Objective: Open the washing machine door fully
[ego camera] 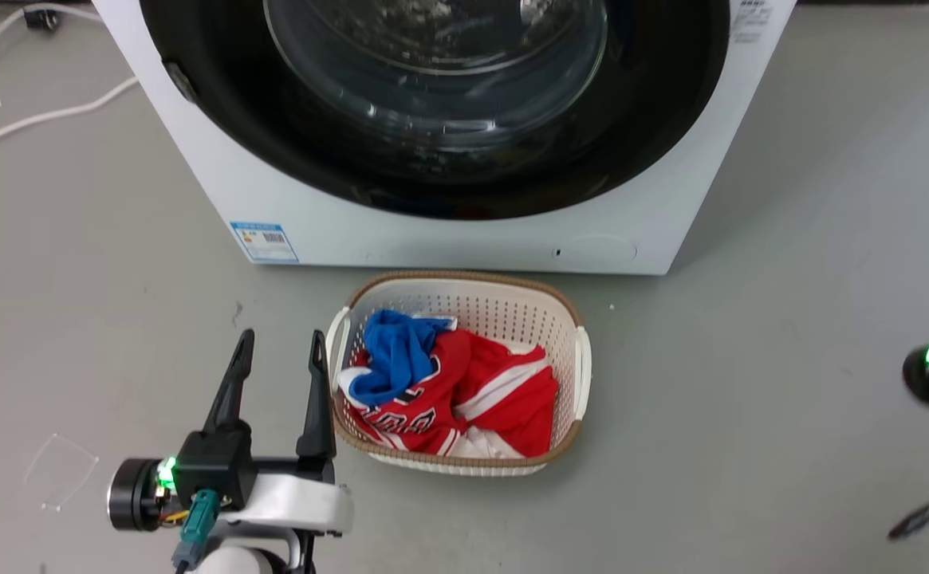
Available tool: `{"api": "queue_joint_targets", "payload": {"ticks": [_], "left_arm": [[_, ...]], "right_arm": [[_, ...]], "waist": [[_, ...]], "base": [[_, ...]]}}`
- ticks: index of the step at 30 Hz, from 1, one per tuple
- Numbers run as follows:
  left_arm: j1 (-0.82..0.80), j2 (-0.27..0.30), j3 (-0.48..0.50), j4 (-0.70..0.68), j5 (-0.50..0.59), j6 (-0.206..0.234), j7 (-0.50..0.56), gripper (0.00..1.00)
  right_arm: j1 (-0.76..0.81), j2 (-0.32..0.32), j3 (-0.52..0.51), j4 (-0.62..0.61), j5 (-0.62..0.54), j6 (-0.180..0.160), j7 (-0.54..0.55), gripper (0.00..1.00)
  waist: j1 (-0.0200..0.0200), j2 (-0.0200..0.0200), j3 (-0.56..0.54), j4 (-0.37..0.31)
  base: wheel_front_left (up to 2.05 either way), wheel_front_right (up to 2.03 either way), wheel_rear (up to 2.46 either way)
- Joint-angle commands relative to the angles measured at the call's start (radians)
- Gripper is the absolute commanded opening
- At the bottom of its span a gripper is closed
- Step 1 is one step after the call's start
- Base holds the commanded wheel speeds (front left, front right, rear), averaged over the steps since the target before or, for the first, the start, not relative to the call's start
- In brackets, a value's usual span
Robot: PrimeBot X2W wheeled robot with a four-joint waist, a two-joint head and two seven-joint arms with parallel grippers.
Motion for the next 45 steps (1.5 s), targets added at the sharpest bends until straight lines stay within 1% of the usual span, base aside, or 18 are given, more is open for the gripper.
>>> {"api": "queue_joint_targets", "payload": {"ticks": [1, 6, 11, 17, 21, 34, 39, 45], "left_arm": [[-0.023, 0.0, 0.0, -0.006, 0.009, -0.004, -0.003, 1.0], [-0.071, 0.0, -0.003, -0.028, 0.007, -0.003, -0.003, 1.0], [-0.118, 0.0, -0.01, -0.055, 0.002, -0.001, -0.003, 1.0], [-0.177, 0.0, -0.019, -0.072, -0.001, -0.008, -0.003, 1.0], [-0.205, 0.0, -0.028, -0.078, -0.003, -0.009, -0.003, 1.0], [-0.239, 0.0, -0.041, -0.087, -0.02, 0.003, -0.003, 1.0], [-0.241, 0.0, -0.041, -0.085, -0.027, 0.008, -0.003, 1.0], [-0.227, 0.0, -0.033, -0.077, -0.025, 0.01, -0.003, 1.0]], "right_arm": [[-0.057, -0.019, -0.007, 0.027, 0.012, 0.0, 0.016, 0.0], [-0.245, -0.101, 0.009, 0.142, -0.001, 0.0, 0.089, 0.0], [-0.438, -0.184, 0.077, 0.262, -0.053, 0.0, 0.152, 0.0], [-0.677, -0.234, 0.159, 0.383, -0.094, 0.0, 0.218, 0.0], [-0.793, -0.246, 0.219, 0.439, -0.143, 0.0, 0.245, 0.0], [-0.998, -0.198, 0.361, 0.548, -0.253, 0.0, 0.315, 0.0], [-1.013, -0.188, 0.401, 0.566, -0.277, 0.0, 0.361, 0.0], [-0.962, -0.196, 0.405, 0.557, -0.272, 0.0, 0.386, 0.0]], "waist": [[-0.0001, 0.0, 0.045, 0.008], [-0.0001, 0.0, 0.123, 0.026], [-0.0001, 0.0, 0.214, 0.034], [-0.0001, 0.0, 0.316, 0.043], [-0.0001, 0.0, 0.359, 0.054], [-0.0001, 0.0, 0.422, 0.076], [-0.0001, 0.0, 0.423, 0.082], [-0.0001, 0.0, 0.394, 0.077]], "base": [[0.0, 0.0, 0.0], [0.0, 0.0, 0.0], [0.0, 0.0, 0.0], [0.0, 0.0, 0.0], [0.0, 0.0, 0.0], [0.0, 0.0, 0.0], [0.0, 0.0, 0.0], [0.0, 0.0, 0.0]]}}
